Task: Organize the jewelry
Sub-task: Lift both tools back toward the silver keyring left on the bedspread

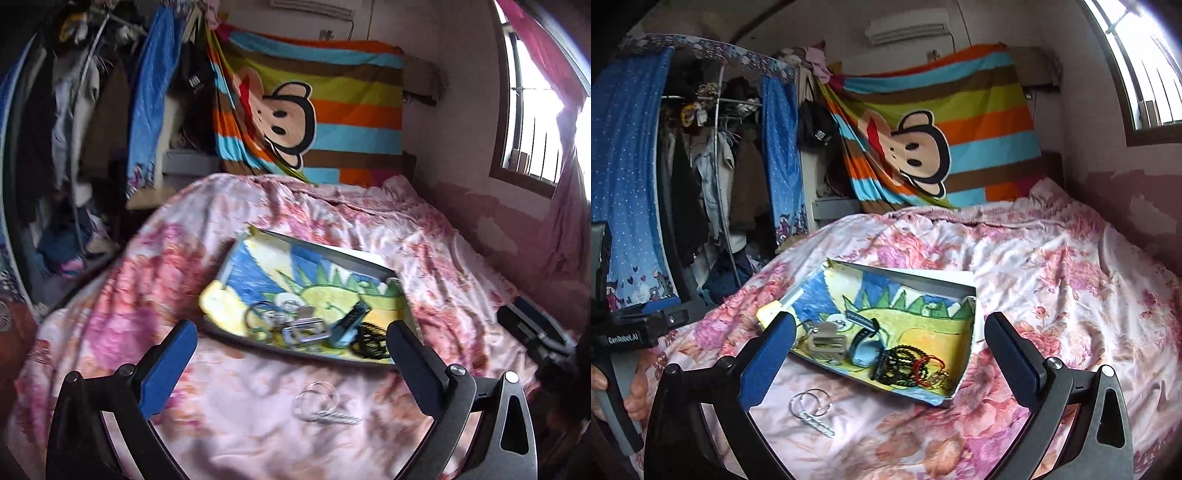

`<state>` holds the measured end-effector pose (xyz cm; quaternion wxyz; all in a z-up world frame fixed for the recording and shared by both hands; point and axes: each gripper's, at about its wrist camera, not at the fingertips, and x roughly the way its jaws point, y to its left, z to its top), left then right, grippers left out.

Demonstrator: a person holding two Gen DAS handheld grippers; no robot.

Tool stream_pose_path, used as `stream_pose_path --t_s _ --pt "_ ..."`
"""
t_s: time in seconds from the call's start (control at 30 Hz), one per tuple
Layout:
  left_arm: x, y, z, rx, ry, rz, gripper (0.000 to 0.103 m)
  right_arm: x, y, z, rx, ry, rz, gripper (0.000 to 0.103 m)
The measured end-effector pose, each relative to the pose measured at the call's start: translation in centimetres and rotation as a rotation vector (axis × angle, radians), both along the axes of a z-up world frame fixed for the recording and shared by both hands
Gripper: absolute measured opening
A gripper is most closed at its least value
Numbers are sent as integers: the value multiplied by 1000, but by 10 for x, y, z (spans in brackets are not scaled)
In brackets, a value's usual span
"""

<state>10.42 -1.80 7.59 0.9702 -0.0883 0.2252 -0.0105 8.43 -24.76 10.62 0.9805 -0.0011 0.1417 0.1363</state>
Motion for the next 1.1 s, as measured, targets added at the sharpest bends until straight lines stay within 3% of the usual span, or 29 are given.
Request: stream_pose_path --t_s 0.13,0.43,0.57,0.77,1.1 --pt "-16 14 -12 20 2 6 103 -17 10 -7 -4 -8 6 100" --pt "-57 26 -52 97 -28 55 103 -38 26 -49 -40 117 51 100" --pt "-62 27 -58 77 -1 26 103 -45 31 -68 -55 162 57 100" --pt "-61 23 -70 116 45 -2 103 -41 41 -89 -99 231 82 100" --pt "-53 25 -83 122 118 0 103 -33 47 -101 -113 285 95 100"
